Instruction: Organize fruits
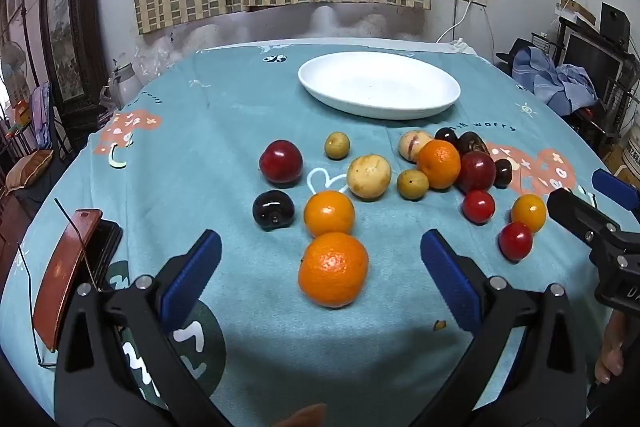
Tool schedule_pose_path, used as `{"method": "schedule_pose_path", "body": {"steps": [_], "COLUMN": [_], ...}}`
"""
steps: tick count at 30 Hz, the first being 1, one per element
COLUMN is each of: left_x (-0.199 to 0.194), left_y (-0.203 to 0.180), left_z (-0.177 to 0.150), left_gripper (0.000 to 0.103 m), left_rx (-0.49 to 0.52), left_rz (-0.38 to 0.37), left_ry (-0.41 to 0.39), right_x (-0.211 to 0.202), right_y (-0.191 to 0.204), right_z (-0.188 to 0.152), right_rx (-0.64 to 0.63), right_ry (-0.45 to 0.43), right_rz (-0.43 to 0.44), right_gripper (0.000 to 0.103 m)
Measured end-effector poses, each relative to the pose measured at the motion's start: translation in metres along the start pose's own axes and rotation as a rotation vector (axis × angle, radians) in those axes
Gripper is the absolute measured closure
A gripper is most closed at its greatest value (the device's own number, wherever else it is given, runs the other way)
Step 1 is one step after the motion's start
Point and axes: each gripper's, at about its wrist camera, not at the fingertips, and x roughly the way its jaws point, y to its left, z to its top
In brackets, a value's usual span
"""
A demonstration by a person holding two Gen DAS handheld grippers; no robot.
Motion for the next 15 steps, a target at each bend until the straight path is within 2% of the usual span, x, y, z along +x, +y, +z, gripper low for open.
{"method": "schedule_pose_path", "body": {"steps": [15], "left_x": [-0.0002], "left_y": [0.0], "left_z": [0.0], "left_gripper": [0.002], "left_rx": [-0.003], "left_rz": [-0.003], "left_ry": [-0.002], "right_x": [0.0006], "right_y": [0.0001], "right_z": [0.0001], "right_rx": [0.0], "right_ry": [0.001], "right_rz": [0.0], "right_gripper": [0.001]}}
